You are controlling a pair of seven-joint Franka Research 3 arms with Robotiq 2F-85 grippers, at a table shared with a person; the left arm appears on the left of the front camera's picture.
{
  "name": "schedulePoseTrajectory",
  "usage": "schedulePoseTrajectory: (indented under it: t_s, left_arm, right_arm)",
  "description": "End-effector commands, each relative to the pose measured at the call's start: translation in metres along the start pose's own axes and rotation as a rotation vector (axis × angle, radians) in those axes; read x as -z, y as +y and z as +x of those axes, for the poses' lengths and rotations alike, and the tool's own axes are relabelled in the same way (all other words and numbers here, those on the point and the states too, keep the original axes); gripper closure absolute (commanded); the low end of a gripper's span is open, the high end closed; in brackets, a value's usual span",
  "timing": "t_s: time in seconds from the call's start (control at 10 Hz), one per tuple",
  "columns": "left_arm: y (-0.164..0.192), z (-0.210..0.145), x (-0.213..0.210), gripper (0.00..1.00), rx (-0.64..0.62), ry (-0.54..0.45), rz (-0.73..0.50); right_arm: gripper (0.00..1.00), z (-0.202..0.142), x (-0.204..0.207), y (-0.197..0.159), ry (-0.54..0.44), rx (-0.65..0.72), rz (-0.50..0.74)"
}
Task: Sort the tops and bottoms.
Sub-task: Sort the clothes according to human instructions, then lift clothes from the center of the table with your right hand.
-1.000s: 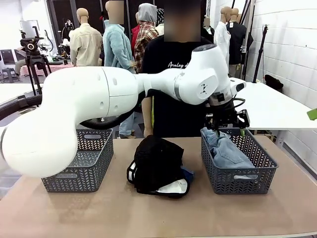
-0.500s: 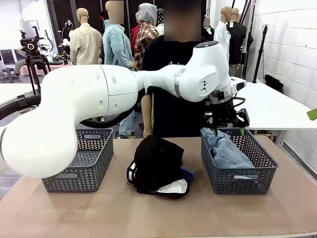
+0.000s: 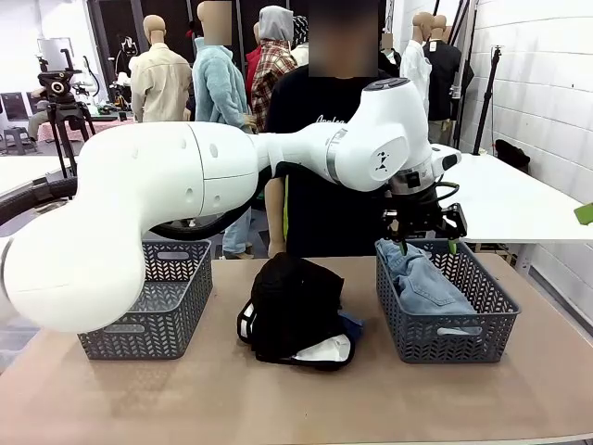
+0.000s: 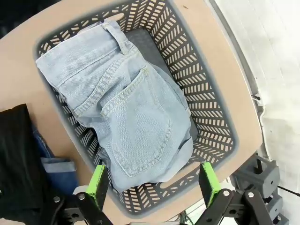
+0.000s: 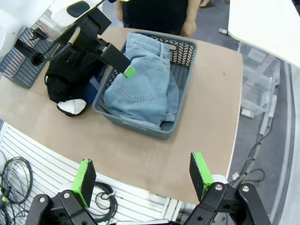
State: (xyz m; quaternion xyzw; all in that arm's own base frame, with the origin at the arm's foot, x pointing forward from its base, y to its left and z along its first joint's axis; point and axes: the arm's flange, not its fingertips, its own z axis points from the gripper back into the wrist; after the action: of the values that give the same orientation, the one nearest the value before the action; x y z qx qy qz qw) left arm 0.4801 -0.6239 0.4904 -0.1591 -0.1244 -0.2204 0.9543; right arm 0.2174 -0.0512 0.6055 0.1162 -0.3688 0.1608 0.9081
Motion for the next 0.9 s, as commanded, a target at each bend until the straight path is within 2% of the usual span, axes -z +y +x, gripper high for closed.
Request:
schedulePoseTrajectory:
  t_s: [0.0, 0.8]
  left_arm:
    - [-0.0005, 0.0004, -0.002, 0.0, 0.001, -0.011, -0.006]
    - [-0.0005, 0.0004, -0.002, 0.0, 0.001, -0.011, -0.006]
  right_arm:
    - [0.0, 0.0004, 0.0011, 0.0006, 0.001, -0.003, 0.006]
    - [0.0, 0.0004, 0.0011, 0.0006, 0.001, -0.003, 0.006]
